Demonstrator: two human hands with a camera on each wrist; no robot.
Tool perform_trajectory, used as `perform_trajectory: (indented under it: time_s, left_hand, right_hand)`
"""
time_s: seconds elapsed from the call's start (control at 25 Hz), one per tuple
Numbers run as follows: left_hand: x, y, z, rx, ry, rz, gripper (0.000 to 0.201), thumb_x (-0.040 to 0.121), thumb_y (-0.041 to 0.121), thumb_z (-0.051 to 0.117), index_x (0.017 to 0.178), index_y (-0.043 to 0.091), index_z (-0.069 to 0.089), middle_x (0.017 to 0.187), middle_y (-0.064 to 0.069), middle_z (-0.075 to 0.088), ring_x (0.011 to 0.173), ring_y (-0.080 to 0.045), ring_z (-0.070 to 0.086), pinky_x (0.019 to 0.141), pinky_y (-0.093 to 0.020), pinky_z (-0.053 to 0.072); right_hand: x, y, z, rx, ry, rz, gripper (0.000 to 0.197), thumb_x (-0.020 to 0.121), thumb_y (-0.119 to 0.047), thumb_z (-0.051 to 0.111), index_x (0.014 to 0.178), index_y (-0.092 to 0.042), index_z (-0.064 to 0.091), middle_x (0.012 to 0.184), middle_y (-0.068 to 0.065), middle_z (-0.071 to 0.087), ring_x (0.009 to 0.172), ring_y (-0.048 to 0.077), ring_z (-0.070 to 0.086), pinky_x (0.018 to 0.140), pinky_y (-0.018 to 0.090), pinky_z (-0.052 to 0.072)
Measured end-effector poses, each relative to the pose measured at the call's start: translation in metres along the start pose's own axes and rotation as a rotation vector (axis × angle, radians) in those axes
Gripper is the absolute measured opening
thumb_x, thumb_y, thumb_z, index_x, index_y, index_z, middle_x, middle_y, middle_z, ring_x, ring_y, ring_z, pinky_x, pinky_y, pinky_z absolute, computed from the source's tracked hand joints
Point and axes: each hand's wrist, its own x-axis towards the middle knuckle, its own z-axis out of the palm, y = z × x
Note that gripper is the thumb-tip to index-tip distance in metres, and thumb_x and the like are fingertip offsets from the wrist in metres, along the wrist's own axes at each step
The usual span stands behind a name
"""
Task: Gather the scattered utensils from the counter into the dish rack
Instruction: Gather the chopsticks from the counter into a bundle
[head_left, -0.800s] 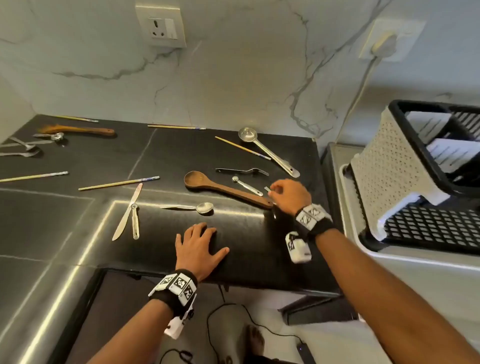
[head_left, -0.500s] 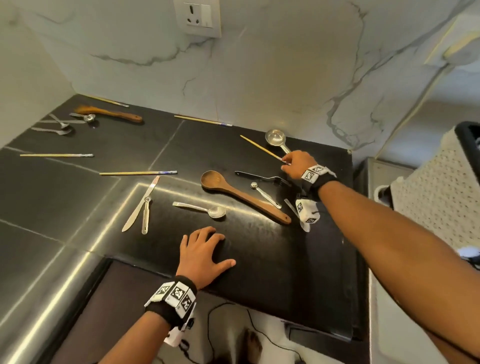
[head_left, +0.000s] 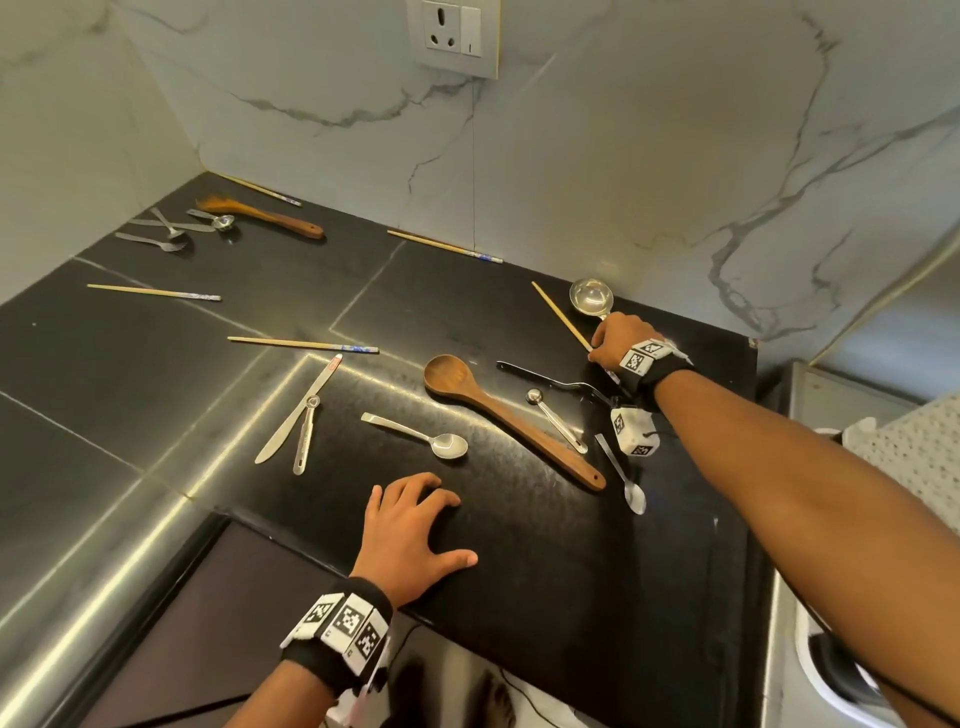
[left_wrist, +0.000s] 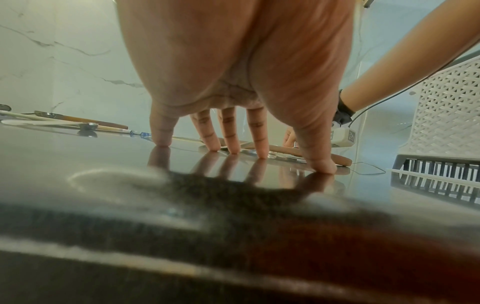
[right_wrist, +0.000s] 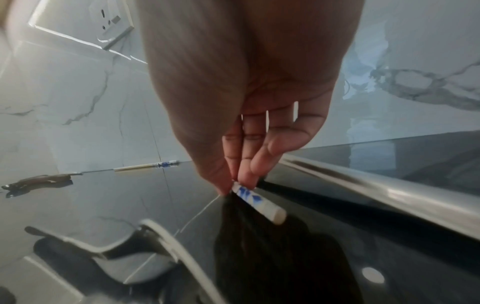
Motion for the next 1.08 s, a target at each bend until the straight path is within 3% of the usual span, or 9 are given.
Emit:
perform_trajectory:
  time_s: [0.08,0.16,0.24,0.36,0.52,0.68,0.8,0.92,1.08]
  left_hand:
    - [0.000,0.001,-0.001,-0.010,-0.009,-0.006,0.061,0.073,0.071,0.059,0.128,0.045,0.051,0.145,0.013,0.039,0.141,-0.015,0.029,0.121,-0.051,0.015]
    - [0.002,-0.001,-0.006,-0.097,0.051,0.006,0.045,0.080,0.063,0.058,0.120,0.043,0.057,0.133,0.016,0.050,0.129,-0.010,0.042,0.116,-0.047,0.029]
    - [0.005,-0.005,-0.016,-0.296,0.139,-0.007,0.031,0.084,0.053,0.061,0.112,0.039,0.063,0.113,0.021,0.061,0.109,0.000,0.055,0.101,-0.038,0.046]
    - [0.015,-0.011,-0.043,-0.660,0.212,-0.081,0.019,0.090,0.031,0.066,0.109,0.031,0.067,0.100,0.016,0.070,0.096,0.004,0.064,0.089,-0.029,0.054]
    - [0.042,-0.031,-0.085,-1.165,0.271,-0.244,0.026,0.096,0.029,0.059,0.121,0.026,0.060,0.110,-0.001,0.073,0.100,-0.013,0.070,0.091,-0.038,0.055]
    - [0.053,-0.064,-0.114,-1.592,0.291,-0.304,0.021,0.100,0.029,0.051,0.117,0.024,0.063,0.109,-0.003,0.072,0.090,-0.019,0.070,0.078,-0.035,0.056]
    - [0.058,-0.102,-0.125,-1.684,0.344,-0.337,0.016,0.100,0.017,0.050,0.111,0.014,0.062,0.109,-0.012,0.071,0.091,-0.024,0.073,0.074,-0.035,0.060]
    - [0.063,-0.136,-0.135,-1.715,0.396,-0.390,0.007,0.100,0.015,0.052,0.103,0.012,0.058,0.102,-0.016,0.071,0.095,-0.028,0.071,0.073,-0.034,0.062]
    - [0.064,-0.175,-0.146,-1.730,0.450,-0.433,0.012,0.098,0.017,0.057,0.108,0.010,0.057,0.099,-0.015,0.071,0.096,-0.029,0.072,0.069,-0.034,0.061]
  right_hand:
    - [0.000,-0.007,-0.007,0.013,0.013,0.002,0.018,0.078,-0.032,0.076,0.087,-0.017,0.073,0.088,0.006,0.072,0.077,0.025,0.067,0.073,0.039,0.058]
    - [-0.003,-0.018,-0.017,0.090,0.066,-0.006,0.019,0.078,-0.037,0.073,0.083,-0.019,0.075,0.084,0.004,0.072,0.076,0.023,0.066,0.068,0.034,0.055]
    - [-0.015,-0.039,-0.029,0.214,0.118,-0.060,0.020,0.080,-0.040,0.071,0.081,-0.021,0.077,0.080,0.000,0.072,0.076,0.019,0.066,0.066,0.031,0.053]
    - [-0.051,-0.087,-0.033,0.408,0.079,-0.207,0.015,0.079,-0.038,0.071,0.080,-0.025,0.078,0.075,-0.006,0.073,0.074,0.014,0.069,0.069,0.034,0.059]
    - [-0.108,-0.168,-0.003,0.477,-0.045,-0.400,0.012,0.074,-0.038,0.072,0.077,-0.028,0.077,0.070,-0.012,0.072,0.070,0.005,0.068,0.069,0.031,0.060]
    - [-0.138,-0.233,0.032,0.436,-0.120,-0.539,0.021,0.076,-0.045,0.071,0.083,-0.027,0.077,0.065,-0.014,0.065,0.063,0.001,0.061,0.059,0.020,0.049]
    - [-0.131,-0.267,0.044,0.488,-0.218,-0.568,0.017,0.080,-0.039,0.072,0.089,-0.026,0.078,0.069,-0.013,0.066,0.064,0.003,0.060,0.060,0.022,0.047]
    - [-0.096,-0.288,0.039,0.426,-0.145,-0.525,0.021,0.081,-0.049,0.070,0.089,-0.031,0.076,0.078,-0.011,0.070,0.074,0.007,0.064,0.065,0.027,0.051]
    - [-0.027,-0.311,0.044,0.039,-0.103,-0.520,0.030,0.086,-0.043,0.066,0.114,-0.032,0.067,0.109,-0.005,0.067,0.102,0.019,0.064,0.084,0.037,0.054]
